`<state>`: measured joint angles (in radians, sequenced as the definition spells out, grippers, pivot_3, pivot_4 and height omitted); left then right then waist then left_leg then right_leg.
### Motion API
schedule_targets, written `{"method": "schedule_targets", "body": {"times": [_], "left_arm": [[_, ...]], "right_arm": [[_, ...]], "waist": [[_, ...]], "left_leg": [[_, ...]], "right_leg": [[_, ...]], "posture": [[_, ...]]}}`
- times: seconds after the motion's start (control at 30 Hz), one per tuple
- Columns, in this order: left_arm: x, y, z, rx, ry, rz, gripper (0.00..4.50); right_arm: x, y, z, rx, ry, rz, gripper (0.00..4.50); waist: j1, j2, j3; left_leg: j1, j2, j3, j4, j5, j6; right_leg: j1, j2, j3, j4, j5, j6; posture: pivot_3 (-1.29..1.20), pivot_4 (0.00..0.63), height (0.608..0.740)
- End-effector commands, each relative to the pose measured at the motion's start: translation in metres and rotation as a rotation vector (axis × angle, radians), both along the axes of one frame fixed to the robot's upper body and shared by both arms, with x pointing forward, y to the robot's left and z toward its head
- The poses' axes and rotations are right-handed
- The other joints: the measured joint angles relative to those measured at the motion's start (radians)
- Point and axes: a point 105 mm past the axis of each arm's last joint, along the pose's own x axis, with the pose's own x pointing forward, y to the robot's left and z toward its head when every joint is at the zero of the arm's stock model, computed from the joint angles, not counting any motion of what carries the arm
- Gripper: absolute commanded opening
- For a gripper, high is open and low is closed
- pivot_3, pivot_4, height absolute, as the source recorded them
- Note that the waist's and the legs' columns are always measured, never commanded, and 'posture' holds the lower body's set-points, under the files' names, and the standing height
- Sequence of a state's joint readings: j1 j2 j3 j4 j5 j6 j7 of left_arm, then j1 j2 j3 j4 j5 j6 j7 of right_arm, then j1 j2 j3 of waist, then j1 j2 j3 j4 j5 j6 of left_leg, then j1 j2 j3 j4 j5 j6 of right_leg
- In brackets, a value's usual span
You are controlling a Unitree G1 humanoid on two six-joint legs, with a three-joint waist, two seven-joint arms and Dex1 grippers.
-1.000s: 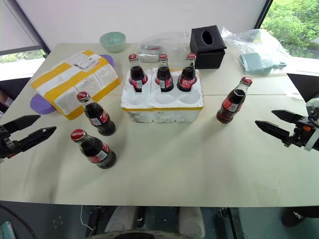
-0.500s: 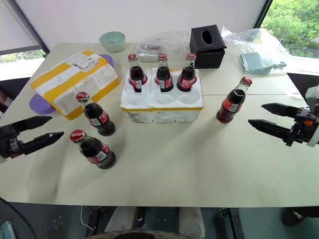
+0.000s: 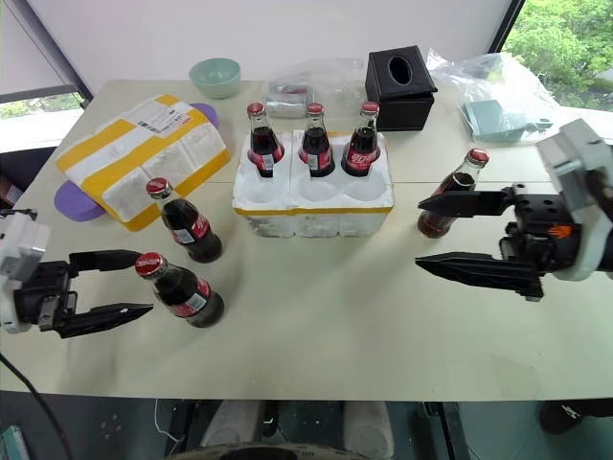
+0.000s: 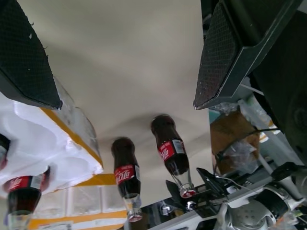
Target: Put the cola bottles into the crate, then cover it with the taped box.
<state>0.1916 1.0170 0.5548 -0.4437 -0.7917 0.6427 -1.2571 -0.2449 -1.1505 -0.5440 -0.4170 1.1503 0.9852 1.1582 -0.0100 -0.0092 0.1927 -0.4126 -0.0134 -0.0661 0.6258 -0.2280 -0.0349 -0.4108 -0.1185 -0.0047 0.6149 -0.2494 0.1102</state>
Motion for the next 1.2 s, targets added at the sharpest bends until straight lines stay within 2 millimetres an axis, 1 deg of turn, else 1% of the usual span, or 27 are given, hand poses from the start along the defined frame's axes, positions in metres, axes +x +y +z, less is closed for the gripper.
{"method": "schedule_targets", "body": {"times": [0.03,0.17,0.3,0.4,0.53,0.87,1.1,1.2], "left_arm": [[-0.001,-0.009,-0.003,0.022,-0.027,-0.038,4.48],[0.001,-0.013,-0.009,0.023,-0.03,-0.044,4.48],[0.004,-0.011,-0.006,0.01,-0.049,-0.018,4.48],[0.004,-0.01,-0.003,0.003,-0.05,-0.016,4.48],[0.003,-0.016,-0.008,0.008,-0.043,-0.04,4.48],[0.004,-0.017,-0.011,-0.006,-0.035,-0.033,4.48],[0.006,-0.023,-0.024,0.004,-0.015,-0.052,4.48],[0.007,-0.024,-0.025,-0.001,-0.02,-0.051,4.48]], "right_arm": [[-0.001,0.008,0.005,0.018,-0.032,0.023,4.5],[-0.002,0.012,0.003,0.015,-0.027,0.036,4.5],[-0.004,0.017,0.006,0.02,-0.029,0.053,4.5],[-0.005,0.018,0.007,0.021,-0.027,0.06,4.5],[-0.004,0.02,0.006,0.024,-0.024,0.064,4.5],[-0.001,0.021,0.004,0.032,-0.017,0.057,4.5],[-0.001,0.021,0.002,0.028,-0.007,0.06,4.5],[-0.001,0.021,0.003,0.029,-0.009,0.062,4.5]], "waist": [[0.001,0.0,0.0],[0.0,0.0,0.0],[-0.001,0.0,0.0],[0.0,0.0,0.0],[0.0,0.0,0.0],[0.0,0.0,0.0],[0.0,0.0,0.0],[0.0,0.0,0.0]], "left_leg": [[0.0,-0.001,0.0,0.0,0.0,0.001],[0.0,-0.001,0.0,-0.001,-0.001,0.001],[0.0,0.001,0.0,0.002,-0.001,0.001],[0.001,0.003,0.0,0.003,-0.001,0.001],[0.001,0.003,0.001,0.003,-0.001,0.001],[0.001,0.004,0.001,0.003,-0.001,0.001],[0.001,0.004,0.001,0.003,-0.001,0.001],[0.001,0.004,0.001,0.003,-0.001,0.001]], "right_leg": [[0.0,0.001,0.0,0.0,0.0,0.0],[-0.001,0.002,0.0,0.0,0.0,0.001],[0.0,0.003,0.0,0.001,0.0,0.001],[0.001,0.004,0.0,0.001,0.0,0.001],[0.001,0.005,0.0,0.001,0.001,0.001],[0.001,0.006,0.0,0.002,0.001,0.001],[0.001,0.006,0.0,0.002,0.001,0.0],[0.001,0.006,0.0,0.002,0.001,0.001]], "posture": [[0.0,0.15,0.739],[0.0,0.15,0.739],[0.0,0.15,0.739],[0.0,0.15,0.739],[0.0,0.15,0.739],[0.0,0.15,0.739],[0.0,0.15,0.739],[0.0,0.15,0.739]]}}
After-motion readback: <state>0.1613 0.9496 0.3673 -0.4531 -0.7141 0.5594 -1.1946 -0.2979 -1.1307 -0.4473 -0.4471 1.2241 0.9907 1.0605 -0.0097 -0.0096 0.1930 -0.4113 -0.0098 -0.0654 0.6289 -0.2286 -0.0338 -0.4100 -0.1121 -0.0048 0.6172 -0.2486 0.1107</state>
